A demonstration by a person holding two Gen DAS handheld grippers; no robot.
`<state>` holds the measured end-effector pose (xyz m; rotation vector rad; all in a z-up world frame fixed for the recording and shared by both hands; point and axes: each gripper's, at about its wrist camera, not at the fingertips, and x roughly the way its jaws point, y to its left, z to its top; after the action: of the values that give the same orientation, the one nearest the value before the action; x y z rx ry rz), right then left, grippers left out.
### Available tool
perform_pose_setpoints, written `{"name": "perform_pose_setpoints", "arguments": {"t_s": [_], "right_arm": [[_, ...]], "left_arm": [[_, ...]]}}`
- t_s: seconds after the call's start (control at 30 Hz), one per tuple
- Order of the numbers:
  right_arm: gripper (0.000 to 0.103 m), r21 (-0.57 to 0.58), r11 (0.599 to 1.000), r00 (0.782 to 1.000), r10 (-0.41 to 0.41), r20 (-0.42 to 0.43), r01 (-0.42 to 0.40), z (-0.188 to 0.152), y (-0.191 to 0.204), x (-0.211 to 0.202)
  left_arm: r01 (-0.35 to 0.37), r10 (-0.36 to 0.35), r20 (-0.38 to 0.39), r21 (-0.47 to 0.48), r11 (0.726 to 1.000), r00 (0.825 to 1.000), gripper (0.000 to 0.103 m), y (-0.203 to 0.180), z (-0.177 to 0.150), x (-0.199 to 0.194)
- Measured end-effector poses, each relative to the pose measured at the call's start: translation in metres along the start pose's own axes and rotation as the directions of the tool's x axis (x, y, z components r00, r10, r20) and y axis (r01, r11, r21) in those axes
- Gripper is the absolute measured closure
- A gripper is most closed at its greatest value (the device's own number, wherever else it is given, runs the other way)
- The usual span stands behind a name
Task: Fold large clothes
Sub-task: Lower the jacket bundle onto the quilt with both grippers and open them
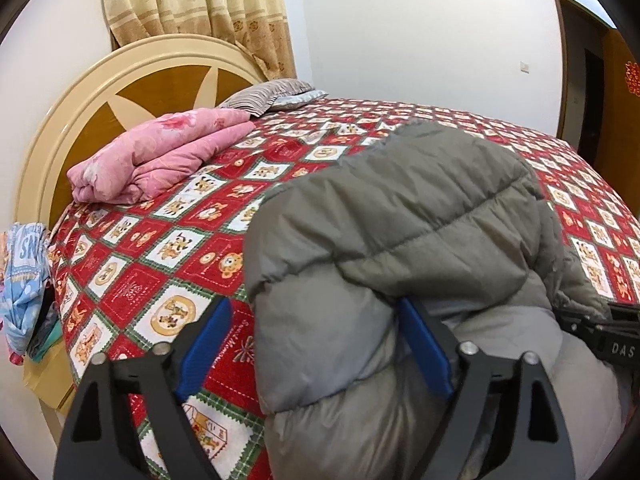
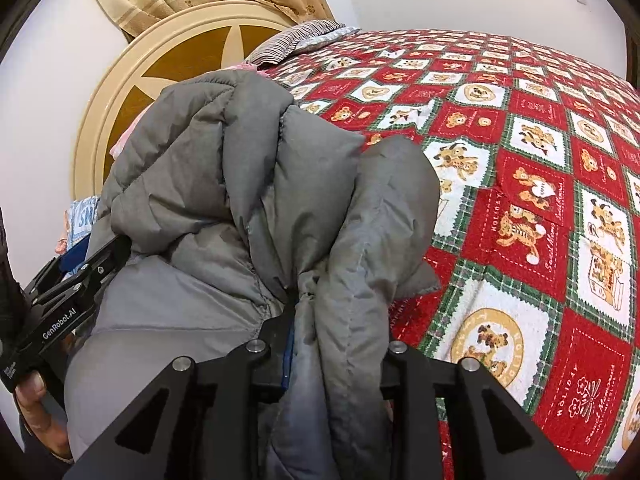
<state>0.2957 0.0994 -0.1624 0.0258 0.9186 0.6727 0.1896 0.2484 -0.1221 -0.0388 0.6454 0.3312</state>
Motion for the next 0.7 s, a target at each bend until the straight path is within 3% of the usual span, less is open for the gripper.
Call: {"name": "perform_pose_setpoints", "arguments": {"t_s": [0.57,0.7], "right_arm": [[0.069,0.014,0.999,0.999,-0.036,-0.025,0.037,0.005,-0.003,0.006],[0.063,0.021,0.998,0.998,-0.055,-0.041,0.055,0.008,-0.004,0.009]], "left_arm": [[-0.010,0.007,-0.074,-0.037,0.999,0.997,0.006,0.002,-0.003,0.018],[-0.013,0.009,-0.099,-0.041,0.999,0.995,0.002,0.001,-0.002,0.023]]}}
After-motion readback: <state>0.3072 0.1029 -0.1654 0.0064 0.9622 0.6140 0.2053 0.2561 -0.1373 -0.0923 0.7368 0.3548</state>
